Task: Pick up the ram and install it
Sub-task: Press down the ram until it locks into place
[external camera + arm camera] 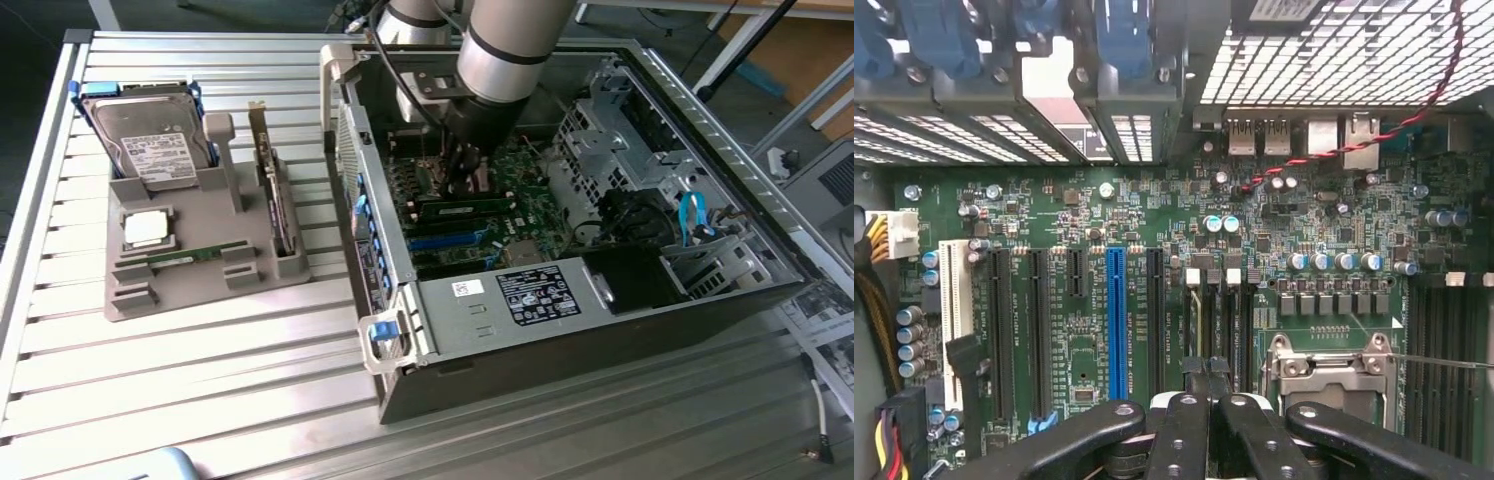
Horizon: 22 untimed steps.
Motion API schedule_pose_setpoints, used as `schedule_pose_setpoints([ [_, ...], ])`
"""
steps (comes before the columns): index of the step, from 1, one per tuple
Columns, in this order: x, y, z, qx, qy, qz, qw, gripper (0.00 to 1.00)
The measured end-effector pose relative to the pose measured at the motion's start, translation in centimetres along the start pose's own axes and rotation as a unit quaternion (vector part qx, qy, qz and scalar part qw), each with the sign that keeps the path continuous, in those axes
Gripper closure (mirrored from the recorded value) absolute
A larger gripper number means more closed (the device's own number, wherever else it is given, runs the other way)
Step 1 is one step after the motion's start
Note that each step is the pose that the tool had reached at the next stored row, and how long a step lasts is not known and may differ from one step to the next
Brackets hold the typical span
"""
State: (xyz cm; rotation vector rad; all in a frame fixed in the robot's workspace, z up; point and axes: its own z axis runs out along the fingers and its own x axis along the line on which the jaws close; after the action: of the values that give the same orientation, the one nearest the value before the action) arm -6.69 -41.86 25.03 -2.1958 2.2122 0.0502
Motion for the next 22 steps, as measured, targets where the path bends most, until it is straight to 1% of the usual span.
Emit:
schedule_pose_setpoints([
  [3, 0.02, -0.01, 0.39, 0.0000, 0.0000, 0.000, 1.0000, 0.89],
  [16, 0.04, -0.01, 0.64, 0.0000, 0.0001, 0.000, 1.0000, 0.89],
  [22, 0.09, -0.01, 0.90, 0.0000, -0.0006, 0.000, 1.0000, 0.89],
])
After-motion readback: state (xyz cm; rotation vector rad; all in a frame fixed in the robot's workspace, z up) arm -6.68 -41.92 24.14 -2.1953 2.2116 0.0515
